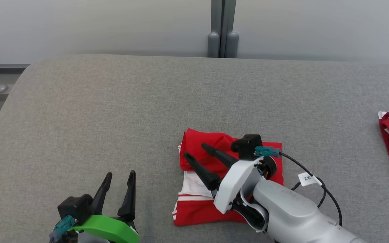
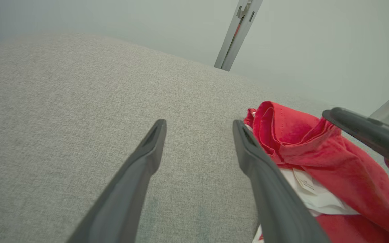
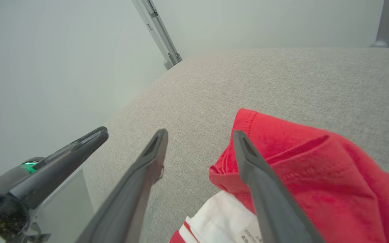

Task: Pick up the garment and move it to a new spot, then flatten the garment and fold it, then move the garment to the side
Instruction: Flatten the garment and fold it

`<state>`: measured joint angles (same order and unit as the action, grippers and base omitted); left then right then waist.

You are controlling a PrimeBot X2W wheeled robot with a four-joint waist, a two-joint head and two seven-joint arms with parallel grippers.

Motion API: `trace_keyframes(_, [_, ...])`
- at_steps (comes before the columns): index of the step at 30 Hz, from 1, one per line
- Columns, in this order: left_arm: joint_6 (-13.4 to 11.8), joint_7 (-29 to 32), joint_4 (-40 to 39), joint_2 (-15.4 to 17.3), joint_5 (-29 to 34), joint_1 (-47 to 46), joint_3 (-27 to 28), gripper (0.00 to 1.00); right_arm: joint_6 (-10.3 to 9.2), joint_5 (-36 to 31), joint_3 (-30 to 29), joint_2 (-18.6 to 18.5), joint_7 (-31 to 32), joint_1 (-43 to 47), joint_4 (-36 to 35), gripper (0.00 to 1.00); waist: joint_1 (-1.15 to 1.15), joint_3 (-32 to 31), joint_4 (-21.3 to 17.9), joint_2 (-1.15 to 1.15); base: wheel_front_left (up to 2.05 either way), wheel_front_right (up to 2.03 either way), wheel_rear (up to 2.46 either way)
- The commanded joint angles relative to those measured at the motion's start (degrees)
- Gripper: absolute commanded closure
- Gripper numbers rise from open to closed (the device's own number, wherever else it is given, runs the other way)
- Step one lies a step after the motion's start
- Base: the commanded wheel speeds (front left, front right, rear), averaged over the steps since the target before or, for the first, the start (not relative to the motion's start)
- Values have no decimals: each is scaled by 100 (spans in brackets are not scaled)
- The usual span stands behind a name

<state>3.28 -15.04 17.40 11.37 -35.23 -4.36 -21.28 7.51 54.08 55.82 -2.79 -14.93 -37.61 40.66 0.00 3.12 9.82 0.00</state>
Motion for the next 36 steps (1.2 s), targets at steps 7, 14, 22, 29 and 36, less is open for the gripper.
trace_keyframes(7, [-40,-11,-39,53,-12,131,0,0,-6,-911,-808,-23,-29,60,-181,0,0,-174,-250,0,0,0,0])
trace_keyframes(14, [-93,-9,-151,96,-17,201,0,0,-6,-2003,-1912,-23,-30,406,-210,0,0,-209,-436,0,0,0,0])
trace_keyframes(22, [-130,-9,-208,120,-38,217,-8,0,-6,-2995,-2814,-21,-32,826,-172,84,0,-163,-545,0,0,0,0])
trace_keyframes(29, [-141,-9,-252,156,-56,167,-12,0,-6,-3470,-3060,-22,2,1149,-213,100,0,-103,-543,0,0,0,0])
trace_keyframes(36, [-169,-7,-269,164,-58,94,-13,0,-6,-3494,-2778,-23,181,1252,-210,100,0,26,-456,0,0,0,0])
